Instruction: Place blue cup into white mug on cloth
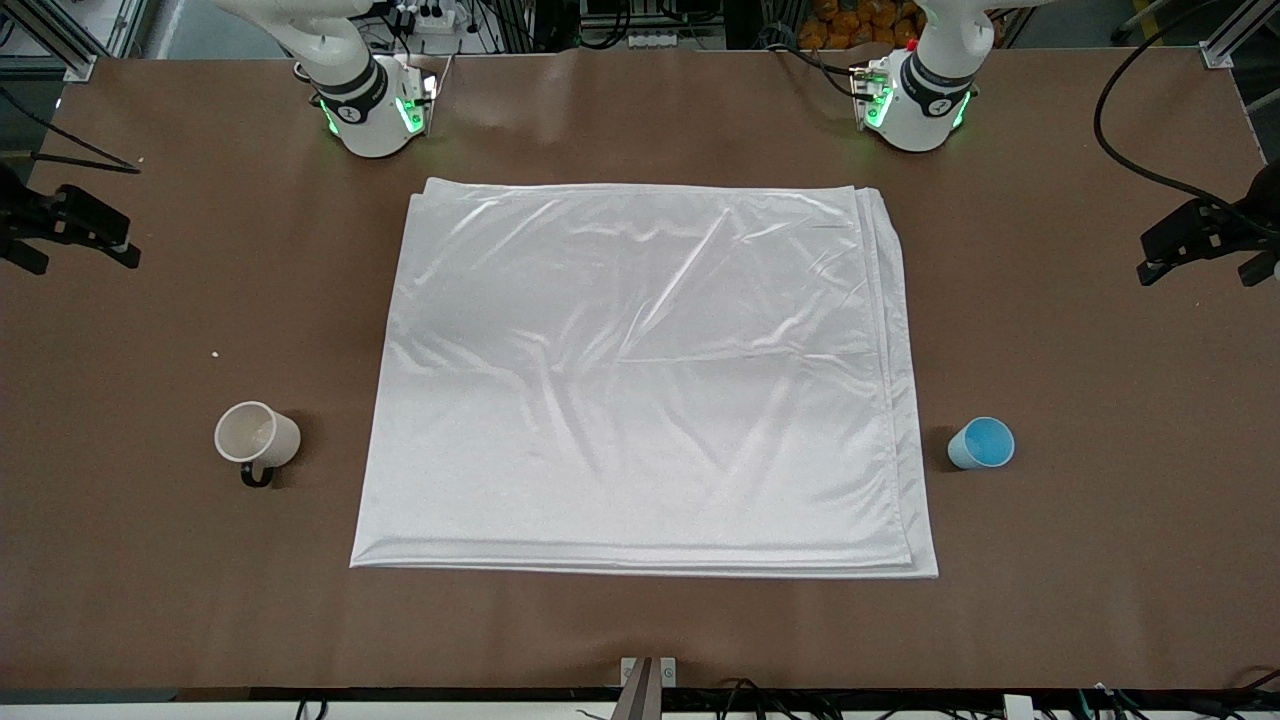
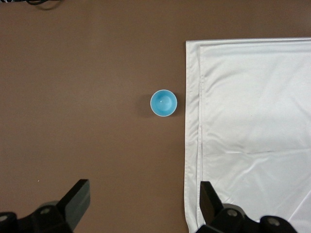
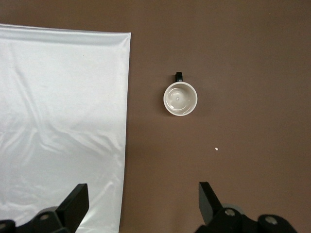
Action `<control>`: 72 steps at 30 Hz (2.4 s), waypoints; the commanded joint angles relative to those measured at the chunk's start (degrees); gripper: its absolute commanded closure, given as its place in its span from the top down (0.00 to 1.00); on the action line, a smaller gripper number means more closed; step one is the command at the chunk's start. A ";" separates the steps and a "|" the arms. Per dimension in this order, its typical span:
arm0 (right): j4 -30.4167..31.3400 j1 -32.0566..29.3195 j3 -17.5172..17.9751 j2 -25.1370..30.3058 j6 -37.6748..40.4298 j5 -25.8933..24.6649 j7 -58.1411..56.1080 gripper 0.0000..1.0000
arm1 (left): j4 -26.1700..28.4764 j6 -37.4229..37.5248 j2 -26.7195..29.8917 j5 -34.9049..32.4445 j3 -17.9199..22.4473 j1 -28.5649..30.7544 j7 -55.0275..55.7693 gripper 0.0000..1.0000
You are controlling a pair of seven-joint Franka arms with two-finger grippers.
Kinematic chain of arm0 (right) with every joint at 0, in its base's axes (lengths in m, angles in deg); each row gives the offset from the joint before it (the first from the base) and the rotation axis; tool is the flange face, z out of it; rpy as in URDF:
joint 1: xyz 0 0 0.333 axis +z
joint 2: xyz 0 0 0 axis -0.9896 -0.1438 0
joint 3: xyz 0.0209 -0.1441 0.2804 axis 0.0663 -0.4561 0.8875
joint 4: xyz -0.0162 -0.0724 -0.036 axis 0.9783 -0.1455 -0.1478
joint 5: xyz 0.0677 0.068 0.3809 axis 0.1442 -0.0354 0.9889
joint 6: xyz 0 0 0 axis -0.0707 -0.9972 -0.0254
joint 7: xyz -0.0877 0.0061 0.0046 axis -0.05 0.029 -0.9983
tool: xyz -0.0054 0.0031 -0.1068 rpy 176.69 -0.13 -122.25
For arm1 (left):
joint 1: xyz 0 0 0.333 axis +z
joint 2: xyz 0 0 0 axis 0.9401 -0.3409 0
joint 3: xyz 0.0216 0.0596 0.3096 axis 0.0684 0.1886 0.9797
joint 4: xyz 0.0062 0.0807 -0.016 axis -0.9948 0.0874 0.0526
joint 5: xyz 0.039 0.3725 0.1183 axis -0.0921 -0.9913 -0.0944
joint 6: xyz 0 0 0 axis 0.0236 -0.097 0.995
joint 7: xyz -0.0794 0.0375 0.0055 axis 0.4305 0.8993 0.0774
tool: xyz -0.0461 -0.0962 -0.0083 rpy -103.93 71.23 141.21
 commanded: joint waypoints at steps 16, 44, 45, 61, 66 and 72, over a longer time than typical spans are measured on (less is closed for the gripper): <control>0.42 -0.72 0.25 0.83 -0.25 -0.85 0.60 1.00 | -0.01 -1.53 -3.34 1.05 0.59 -0.67 -0.25 1.00; 0.33 -3.27 0.34 -5.93 -1.30 -0.50 -0.36 1.00 | 10.78 -23.23 -18.99 -0.01 0.86 0.73 -0.07 1.00; 0.24 -3.27 0.34 -6.72 -1.74 -0.50 -0.63 1.00 | 12.28 -25.60 -19.34 -0.01 0.77 1.09 -0.16 1.00; -0.20 -4.33 0.43 -21.05 -14.56 0.29 -3.35 1.00 | 19.32 -40.03 -24.70 -0.01 0.77 2.67 -0.87 1.00; -0.55 -4.41 0.34 -25.44 -19.92 0.20 -6.34 1.00 | 19.32 -42.05 -26.37 -0.01 0.86 2.67 -0.78 1.00; -0.64 -5.47 0.34 -30.63 -24.67 0.03 -8.19 1.00 | 19.23 -44.16 -28.22 -0.01 0.86 2.93 -0.78 1.00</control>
